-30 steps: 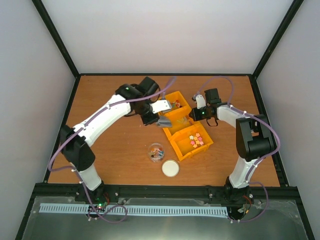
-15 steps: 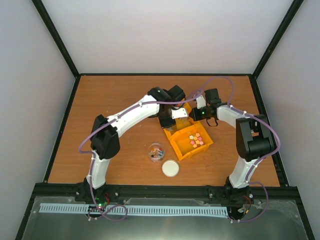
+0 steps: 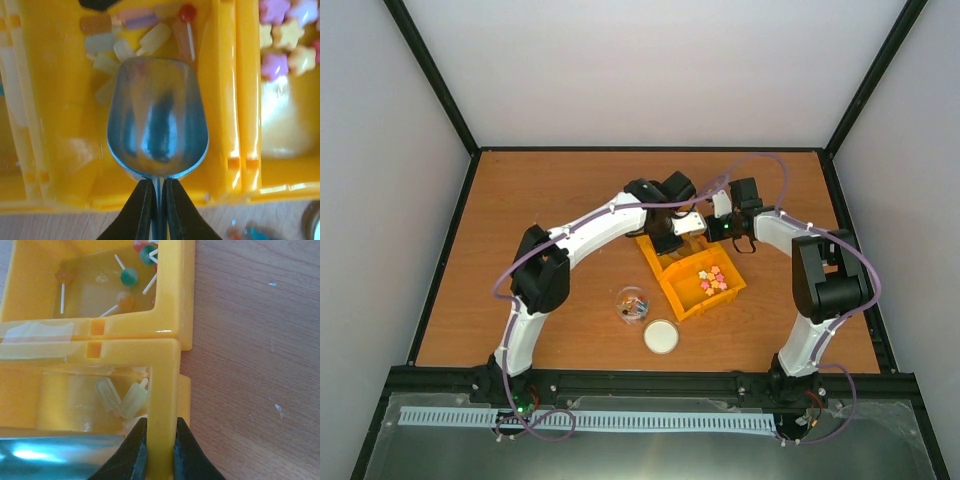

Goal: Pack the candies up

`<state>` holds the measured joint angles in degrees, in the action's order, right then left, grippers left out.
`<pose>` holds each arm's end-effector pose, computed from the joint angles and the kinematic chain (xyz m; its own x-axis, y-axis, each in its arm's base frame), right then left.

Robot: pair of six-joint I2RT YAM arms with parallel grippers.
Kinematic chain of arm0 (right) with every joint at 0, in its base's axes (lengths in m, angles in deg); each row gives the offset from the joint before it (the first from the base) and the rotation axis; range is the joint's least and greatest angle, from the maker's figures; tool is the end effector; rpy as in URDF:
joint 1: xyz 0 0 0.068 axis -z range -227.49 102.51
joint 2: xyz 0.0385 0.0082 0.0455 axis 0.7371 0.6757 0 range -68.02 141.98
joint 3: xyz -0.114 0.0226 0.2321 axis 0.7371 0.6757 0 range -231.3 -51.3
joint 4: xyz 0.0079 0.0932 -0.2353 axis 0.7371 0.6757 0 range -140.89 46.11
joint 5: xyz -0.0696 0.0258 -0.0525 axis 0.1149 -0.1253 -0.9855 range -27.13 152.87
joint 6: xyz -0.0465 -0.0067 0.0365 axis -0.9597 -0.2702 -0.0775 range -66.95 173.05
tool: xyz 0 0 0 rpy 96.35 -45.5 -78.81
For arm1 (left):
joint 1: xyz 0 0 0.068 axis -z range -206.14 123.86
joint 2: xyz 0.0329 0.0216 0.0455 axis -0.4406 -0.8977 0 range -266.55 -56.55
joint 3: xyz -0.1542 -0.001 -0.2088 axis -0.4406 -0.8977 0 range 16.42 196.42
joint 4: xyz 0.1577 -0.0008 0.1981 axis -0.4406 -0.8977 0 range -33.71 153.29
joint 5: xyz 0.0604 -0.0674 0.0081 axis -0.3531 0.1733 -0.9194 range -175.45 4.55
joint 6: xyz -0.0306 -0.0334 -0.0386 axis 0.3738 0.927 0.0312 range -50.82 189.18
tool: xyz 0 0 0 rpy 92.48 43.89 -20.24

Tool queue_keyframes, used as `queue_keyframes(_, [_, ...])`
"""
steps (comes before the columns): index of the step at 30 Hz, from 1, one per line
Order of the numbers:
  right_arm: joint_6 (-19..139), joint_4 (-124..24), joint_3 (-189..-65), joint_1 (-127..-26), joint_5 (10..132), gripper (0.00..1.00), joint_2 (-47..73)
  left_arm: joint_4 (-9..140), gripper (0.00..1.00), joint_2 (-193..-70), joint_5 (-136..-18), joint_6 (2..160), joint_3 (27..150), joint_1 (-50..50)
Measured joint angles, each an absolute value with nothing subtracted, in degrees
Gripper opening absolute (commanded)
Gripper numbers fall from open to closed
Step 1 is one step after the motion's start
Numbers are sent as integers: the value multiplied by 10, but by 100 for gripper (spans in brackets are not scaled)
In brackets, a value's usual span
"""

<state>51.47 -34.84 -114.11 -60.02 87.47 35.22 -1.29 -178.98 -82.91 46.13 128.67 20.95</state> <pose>0.3462 0.0957 0.1549 -0.8019 -0.2040 -0.5615 -0.4440 0.8324 0.3316 0.2900 -0.3150 0.2286 -0.3148 0.9132 -0.2586 0.9378 0.3413 0.0635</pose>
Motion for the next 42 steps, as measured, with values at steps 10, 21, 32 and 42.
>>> queue_keyframes(10, [516,-355,-1138,-594,864,3,351,136,1,-1768,-759,495,1189,190])
queue_keyframes(21, [520,-366,-1136,-588,850,3,351,327,1,-1751,-654,529,1069,157])
queue_keyframes(32, [519,-370,-1135,-586,851,3,351,412,1,-1734,-620,535,1005,146])
queue_keyframes(42, [516,-370,-1135,-584,851,3,350,561,1,-1726,-556,536,905,119])
